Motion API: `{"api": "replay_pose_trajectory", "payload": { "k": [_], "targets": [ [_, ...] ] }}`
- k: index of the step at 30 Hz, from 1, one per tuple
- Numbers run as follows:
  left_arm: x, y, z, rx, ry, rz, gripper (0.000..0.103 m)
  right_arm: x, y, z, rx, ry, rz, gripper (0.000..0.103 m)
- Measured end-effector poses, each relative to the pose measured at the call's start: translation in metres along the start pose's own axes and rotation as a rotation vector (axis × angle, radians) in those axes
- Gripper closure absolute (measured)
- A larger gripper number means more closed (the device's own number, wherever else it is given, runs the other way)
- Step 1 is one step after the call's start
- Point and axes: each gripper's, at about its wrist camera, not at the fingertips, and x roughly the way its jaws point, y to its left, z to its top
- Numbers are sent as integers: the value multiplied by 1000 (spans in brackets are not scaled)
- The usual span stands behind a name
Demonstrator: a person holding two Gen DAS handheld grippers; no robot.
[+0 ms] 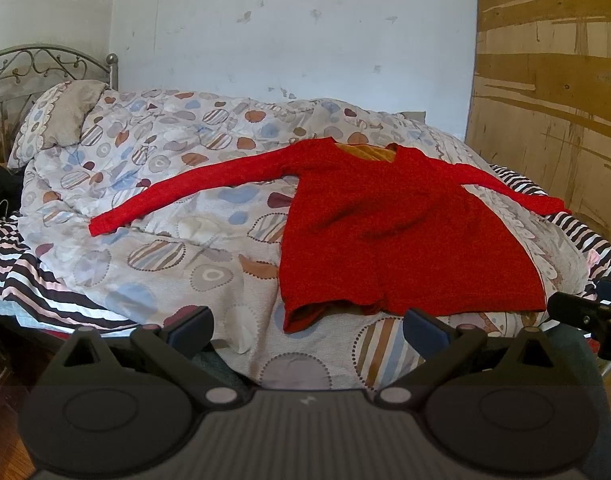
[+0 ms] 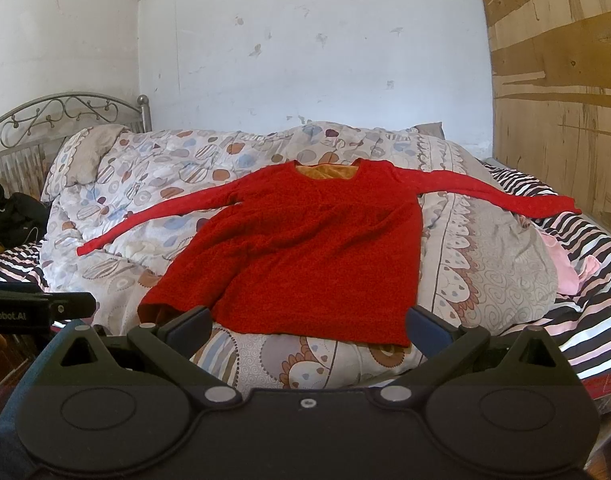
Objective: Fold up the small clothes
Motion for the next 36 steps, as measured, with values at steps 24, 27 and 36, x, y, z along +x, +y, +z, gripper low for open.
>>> {"api": "replay_pose_trajectory", "payload": {
  "k": [24, 27, 36],
  "targets": [
    [-2, 2, -2, 4, -5, 5, 0, 0, 1, 0, -2, 2, -1, 0],
    [-2, 2, -2, 5, -4, 3, 0, 0, 1, 0, -2, 1, -1, 0],
    [-2, 2, -2, 5, -4, 4, 0, 0, 1, 0, -3, 2, -1, 0]
  ]
}}
